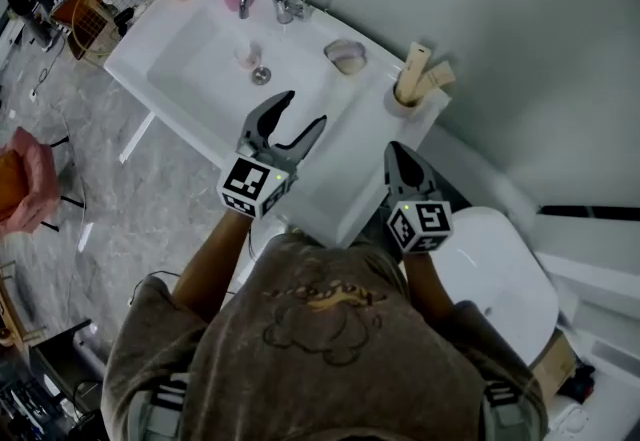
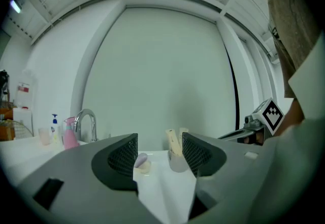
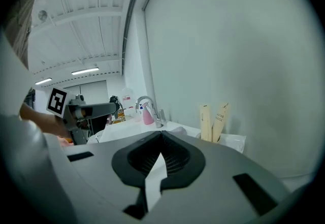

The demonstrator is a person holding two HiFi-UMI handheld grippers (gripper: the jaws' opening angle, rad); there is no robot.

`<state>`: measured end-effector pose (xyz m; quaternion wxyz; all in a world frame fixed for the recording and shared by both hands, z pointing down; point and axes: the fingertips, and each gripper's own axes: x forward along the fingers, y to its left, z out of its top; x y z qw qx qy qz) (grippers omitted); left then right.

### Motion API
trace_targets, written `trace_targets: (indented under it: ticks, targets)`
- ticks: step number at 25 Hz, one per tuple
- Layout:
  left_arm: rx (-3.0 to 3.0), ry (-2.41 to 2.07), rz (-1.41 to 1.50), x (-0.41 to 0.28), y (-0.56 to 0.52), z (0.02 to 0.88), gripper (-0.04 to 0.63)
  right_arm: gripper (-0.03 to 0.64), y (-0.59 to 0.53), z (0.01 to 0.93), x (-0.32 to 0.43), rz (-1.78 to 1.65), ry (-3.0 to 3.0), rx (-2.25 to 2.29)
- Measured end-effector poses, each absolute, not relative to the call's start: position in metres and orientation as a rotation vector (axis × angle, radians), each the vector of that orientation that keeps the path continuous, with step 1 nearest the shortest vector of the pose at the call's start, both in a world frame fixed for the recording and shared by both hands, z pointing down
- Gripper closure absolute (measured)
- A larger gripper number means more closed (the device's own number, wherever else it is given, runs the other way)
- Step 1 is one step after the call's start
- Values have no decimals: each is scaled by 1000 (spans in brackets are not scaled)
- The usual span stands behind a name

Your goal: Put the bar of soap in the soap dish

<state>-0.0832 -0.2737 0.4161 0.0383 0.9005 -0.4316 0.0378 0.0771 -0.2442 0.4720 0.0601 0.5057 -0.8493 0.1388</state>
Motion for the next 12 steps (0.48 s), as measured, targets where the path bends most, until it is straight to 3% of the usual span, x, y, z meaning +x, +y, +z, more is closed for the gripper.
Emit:
trace_targets:
  ticks: [5, 12]
  targets:
    - [2647, -1418, 36, -105, -241, 423, 346, 616, -226, 471, 69, 400, -2572, 1515]
    - [2580, -1469, 15, -121, -218, 429, 506, 617, -210, 473, 61, 380, -2580, 1492]
